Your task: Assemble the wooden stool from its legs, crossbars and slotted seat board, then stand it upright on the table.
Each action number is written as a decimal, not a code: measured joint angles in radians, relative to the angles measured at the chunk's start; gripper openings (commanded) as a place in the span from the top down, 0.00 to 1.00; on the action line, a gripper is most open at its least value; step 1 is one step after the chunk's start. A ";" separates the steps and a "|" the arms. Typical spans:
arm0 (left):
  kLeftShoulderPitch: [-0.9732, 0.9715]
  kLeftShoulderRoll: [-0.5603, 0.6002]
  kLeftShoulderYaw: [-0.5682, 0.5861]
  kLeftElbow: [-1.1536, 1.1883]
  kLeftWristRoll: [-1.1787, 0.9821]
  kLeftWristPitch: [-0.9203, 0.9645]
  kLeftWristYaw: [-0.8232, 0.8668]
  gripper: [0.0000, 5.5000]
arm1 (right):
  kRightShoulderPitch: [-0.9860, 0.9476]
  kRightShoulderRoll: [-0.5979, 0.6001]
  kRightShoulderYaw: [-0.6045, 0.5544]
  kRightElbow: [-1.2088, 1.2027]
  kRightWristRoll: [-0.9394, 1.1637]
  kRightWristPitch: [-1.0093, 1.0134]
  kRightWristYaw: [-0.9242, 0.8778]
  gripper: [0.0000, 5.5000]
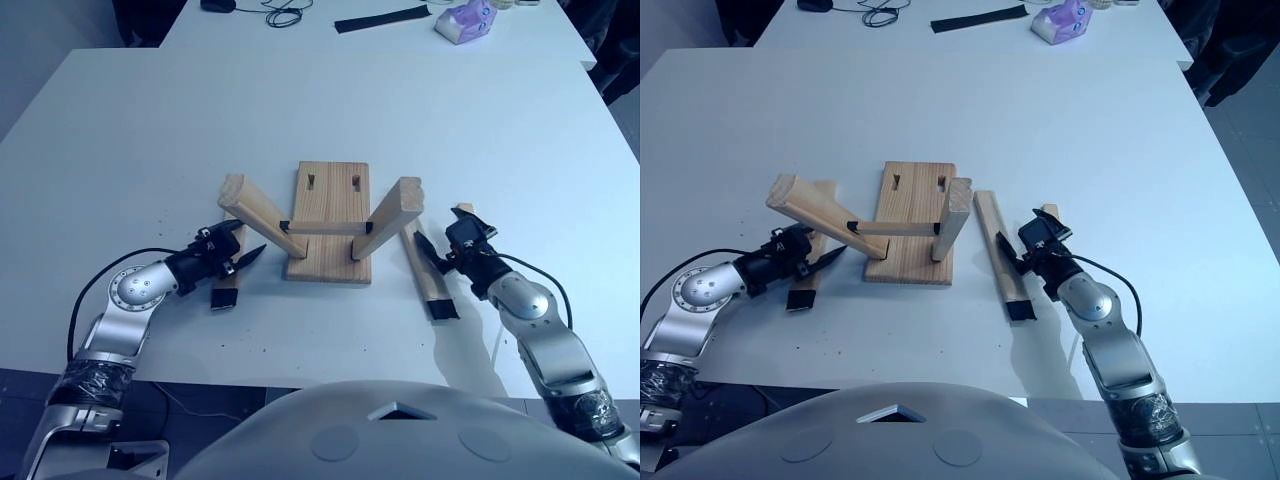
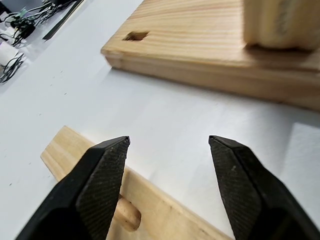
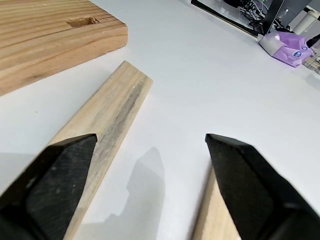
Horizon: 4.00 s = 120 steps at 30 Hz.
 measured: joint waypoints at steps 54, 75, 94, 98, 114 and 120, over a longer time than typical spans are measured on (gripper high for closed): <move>0.084 -0.176 0.140 -0.787 -0.235 0.514 0.224 0.47 | -0.148 0.448 0.042 -0.668 0.127 0.761 -0.268 0.27; -0.041 -0.166 -0.042 -0.545 -0.090 0.356 0.123 0.47 | -0.176 0.245 -0.128 -0.549 0.206 0.639 -0.068 0.27; -0.610 -0.296 -0.292 0.258 0.085 -0.312 -0.167 0.47 | 0.006 -0.428 -0.233 -0.480 0.410 0.423 0.678 0.27; -0.630 -0.313 -0.317 0.360 0.111 -0.384 -0.186 0.47 | 0.004 -0.414 -0.129 -0.498 0.423 0.419 0.656 0.27; -0.398 -0.168 -0.245 0.358 0.080 -0.496 -0.156 0.47 | 0.028 -0.111 0.046 -0.475 0.304 0.490 0.206 0.27; -0.354 -0.160 -0.253 0.310 0.076 -0.497 -0.141 0.47 | -0.048 -0.085 0.021 -0.401 0.260 0.483 0.145 0.27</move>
